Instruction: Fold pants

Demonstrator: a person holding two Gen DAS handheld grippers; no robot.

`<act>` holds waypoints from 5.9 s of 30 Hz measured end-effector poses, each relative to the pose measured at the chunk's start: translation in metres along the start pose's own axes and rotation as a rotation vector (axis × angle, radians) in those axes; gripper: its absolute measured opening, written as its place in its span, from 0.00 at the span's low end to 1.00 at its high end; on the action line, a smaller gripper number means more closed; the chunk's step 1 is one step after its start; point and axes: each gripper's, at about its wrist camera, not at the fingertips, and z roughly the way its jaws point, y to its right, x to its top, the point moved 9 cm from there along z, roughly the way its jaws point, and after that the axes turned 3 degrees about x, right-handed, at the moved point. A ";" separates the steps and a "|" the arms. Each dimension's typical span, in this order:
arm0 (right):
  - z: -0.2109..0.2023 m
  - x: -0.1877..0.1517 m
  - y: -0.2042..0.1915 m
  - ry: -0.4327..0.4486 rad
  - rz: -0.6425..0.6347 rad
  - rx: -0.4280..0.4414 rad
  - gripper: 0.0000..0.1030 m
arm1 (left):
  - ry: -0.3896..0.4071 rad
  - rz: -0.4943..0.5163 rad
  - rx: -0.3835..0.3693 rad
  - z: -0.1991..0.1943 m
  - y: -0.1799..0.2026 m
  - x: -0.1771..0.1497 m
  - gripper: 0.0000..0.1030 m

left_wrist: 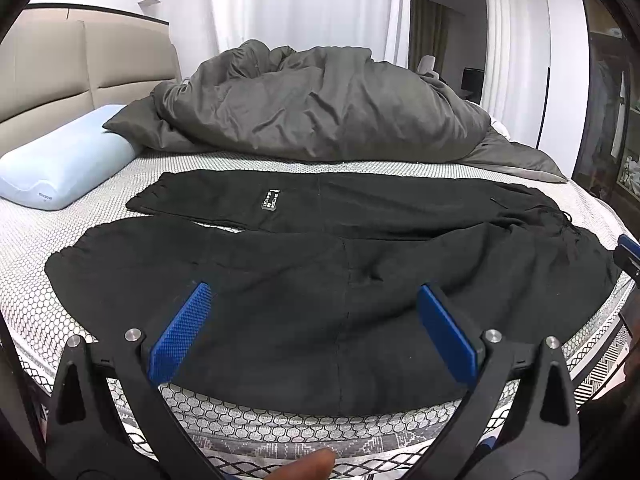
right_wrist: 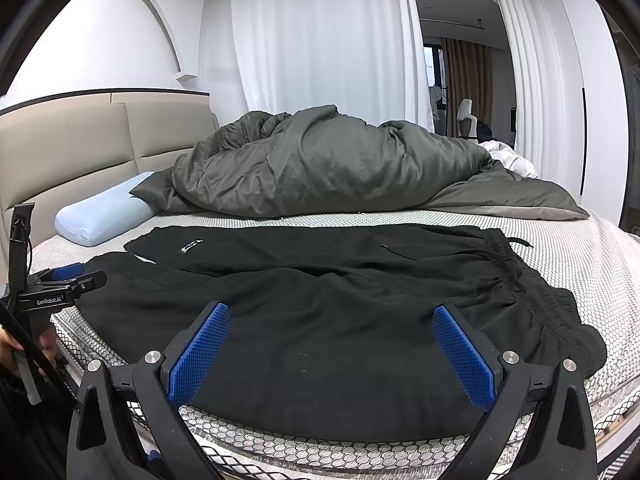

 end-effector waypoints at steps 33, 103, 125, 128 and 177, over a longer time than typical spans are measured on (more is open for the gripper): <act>0.003 -0.002 -0.002 -0.013 0.015 -0.001 1.00 | 0.002 -0.009 0.015 0.003 -0.008 -0.005 0.99; -0.001 -0.088 0.233 -0.197 0.616 -0.172 0.14 | -0.150 -0.351 0.335 0.036 -0.208 -0.025 0.02; -0.031 -0.034 0.217 -0.148 0.552 -0.172 0.15 | -0.085 -0.421 0.237 0.020 -0.226 0.015 0.02; -0.023 0.001 0.216 -0.121 0.521 -0.166 0.15 | -0.055 -0.394 0.248 0.025 -0.226 0.047 0.02; 0.105 -0.001 0.206 -0.257 0.781 0.066 0.95 | -0.395 -0.816 -0.183 0.216 -0.178 0.018 0.55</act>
